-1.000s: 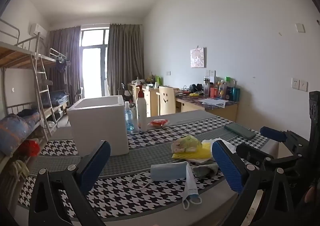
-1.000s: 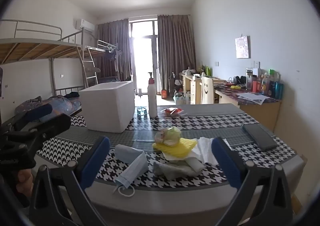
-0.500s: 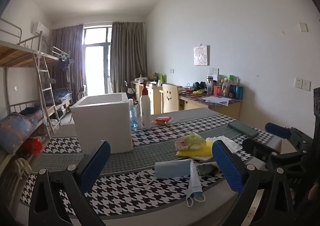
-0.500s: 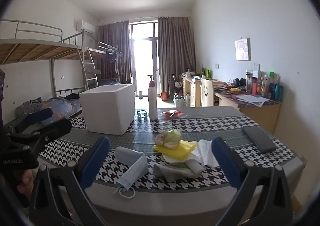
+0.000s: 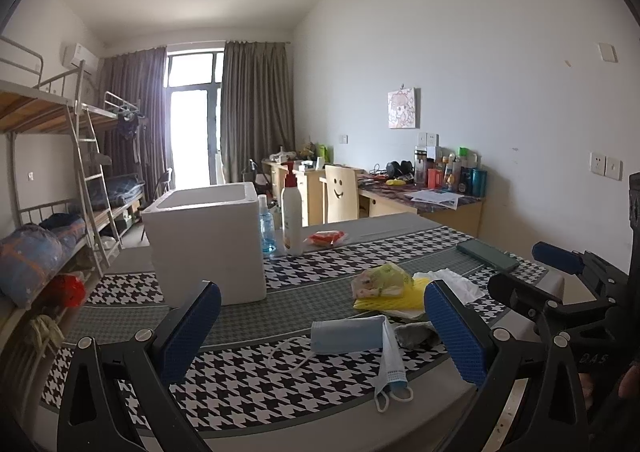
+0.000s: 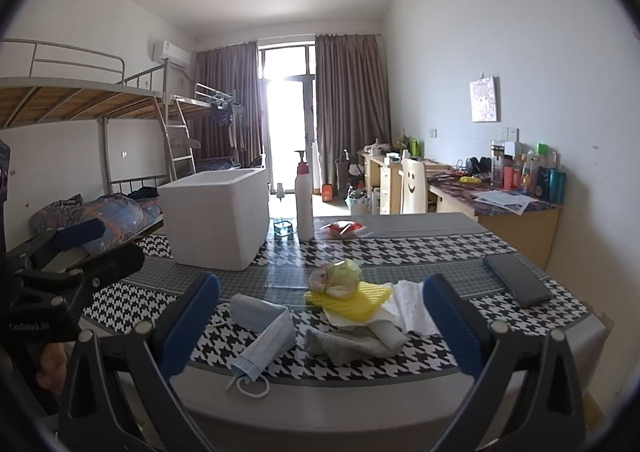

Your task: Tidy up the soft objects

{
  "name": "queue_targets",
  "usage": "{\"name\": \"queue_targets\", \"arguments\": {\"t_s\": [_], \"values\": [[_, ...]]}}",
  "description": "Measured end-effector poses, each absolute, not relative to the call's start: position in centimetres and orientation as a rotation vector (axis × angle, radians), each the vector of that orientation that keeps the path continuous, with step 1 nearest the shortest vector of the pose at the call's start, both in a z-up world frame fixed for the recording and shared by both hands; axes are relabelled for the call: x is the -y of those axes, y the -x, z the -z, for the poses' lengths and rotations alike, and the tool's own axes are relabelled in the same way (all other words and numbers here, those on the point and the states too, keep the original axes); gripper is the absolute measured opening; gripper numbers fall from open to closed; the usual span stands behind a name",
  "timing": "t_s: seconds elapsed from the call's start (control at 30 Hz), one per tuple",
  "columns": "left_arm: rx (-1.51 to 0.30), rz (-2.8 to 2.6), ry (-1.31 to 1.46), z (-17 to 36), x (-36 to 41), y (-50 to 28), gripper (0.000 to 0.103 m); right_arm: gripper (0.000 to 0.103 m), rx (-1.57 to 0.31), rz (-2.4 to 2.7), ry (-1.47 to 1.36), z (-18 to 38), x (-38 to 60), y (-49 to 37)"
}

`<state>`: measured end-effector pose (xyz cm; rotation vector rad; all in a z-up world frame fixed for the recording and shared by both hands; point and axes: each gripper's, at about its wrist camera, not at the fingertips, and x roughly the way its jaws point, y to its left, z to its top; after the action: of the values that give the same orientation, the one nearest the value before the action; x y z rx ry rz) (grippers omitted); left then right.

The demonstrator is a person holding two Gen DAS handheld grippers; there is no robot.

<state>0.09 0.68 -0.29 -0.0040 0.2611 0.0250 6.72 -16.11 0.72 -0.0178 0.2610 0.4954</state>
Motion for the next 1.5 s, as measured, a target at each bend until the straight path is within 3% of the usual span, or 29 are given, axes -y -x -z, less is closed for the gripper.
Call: {"name": "queue_targets", "arguments": {"t_s": [0.77, 1.5], "values": [[-0.274, -0.026, -0.002, 0.4, -0.9, -0.6, 0.102, 0.103, -0.276, -0.489, 0.02, -0.4, 15.9, -7.4], [-0.395, 0.021, 0.0, 2.7, -0.5, -4.0, 0.102, 0.103, -0.359, -0.449, 0.019, 1.4, 16.2, -10.1]]}}
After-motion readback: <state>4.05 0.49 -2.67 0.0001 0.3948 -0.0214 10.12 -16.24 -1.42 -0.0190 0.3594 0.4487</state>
